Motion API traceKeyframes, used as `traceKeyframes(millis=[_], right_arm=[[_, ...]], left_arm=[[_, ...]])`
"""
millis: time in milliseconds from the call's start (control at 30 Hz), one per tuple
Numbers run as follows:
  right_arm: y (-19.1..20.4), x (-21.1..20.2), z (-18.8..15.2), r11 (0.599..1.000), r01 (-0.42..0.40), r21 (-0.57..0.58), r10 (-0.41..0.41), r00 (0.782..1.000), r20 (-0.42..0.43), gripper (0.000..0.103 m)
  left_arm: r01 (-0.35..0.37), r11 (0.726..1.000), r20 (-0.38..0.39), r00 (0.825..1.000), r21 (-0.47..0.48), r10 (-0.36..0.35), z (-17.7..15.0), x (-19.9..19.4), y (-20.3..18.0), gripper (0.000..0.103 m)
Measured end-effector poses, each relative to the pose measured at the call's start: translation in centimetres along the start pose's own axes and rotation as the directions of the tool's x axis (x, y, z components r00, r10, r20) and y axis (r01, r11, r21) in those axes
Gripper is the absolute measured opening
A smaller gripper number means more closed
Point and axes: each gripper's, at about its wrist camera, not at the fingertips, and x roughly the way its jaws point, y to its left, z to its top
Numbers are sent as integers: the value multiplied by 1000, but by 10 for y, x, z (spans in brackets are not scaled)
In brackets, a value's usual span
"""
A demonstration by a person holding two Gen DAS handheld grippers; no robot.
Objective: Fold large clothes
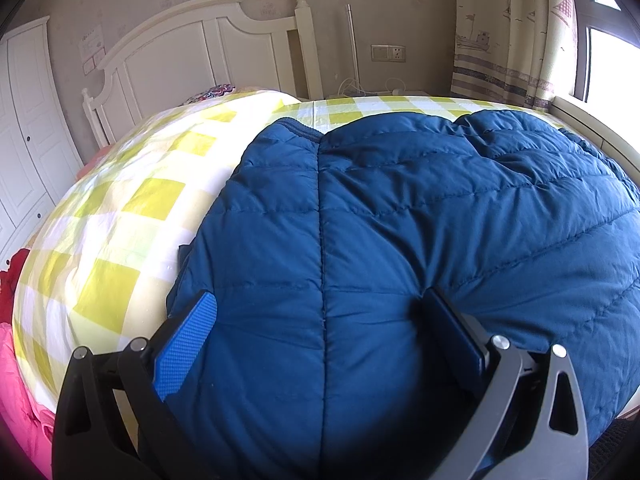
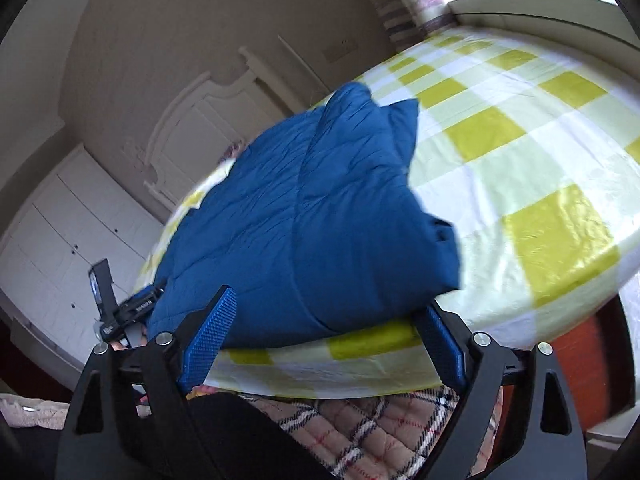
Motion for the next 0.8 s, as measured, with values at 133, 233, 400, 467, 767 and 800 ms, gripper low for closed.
traceKeyframes(millis=[133, 233, 400, 467, 767, 800], right_arm=[[15, 28, 16, 999, 36, 8, -36, 997, -62, 95], [21, 51, 33, 997, 43, 67, -39, 997, -68, 99], [20, 60, 35, 995, -51, 84, 47, 998, 42, 86], [14, 50, 33, 988, -109, 112, 99, 991, 93, 86], [18, 22, 41, 988, -118, 96, 108, 989, 101, 93], [16, 27, 40, 986, -118, 116, 110, 991, 72, 99]], left_arm=[[2, 1000, 0, 1000, -3, -2, -1, 0, 0, 101], [7, 1000, 4, 1000, -10, -7, -1, -1, 0, 101], [2, 1000, 4, 1000, -18, -2, -1, -2, -1, 101], [-1, 1000, -15, 1000, -26, 1, 2, -4, -3, 101], [148, 988, 42, 988, 46, -150, 73, -34, -62, 101], [157, 986, 26, 987, 46, -159, 76, -27, -71, 101]])
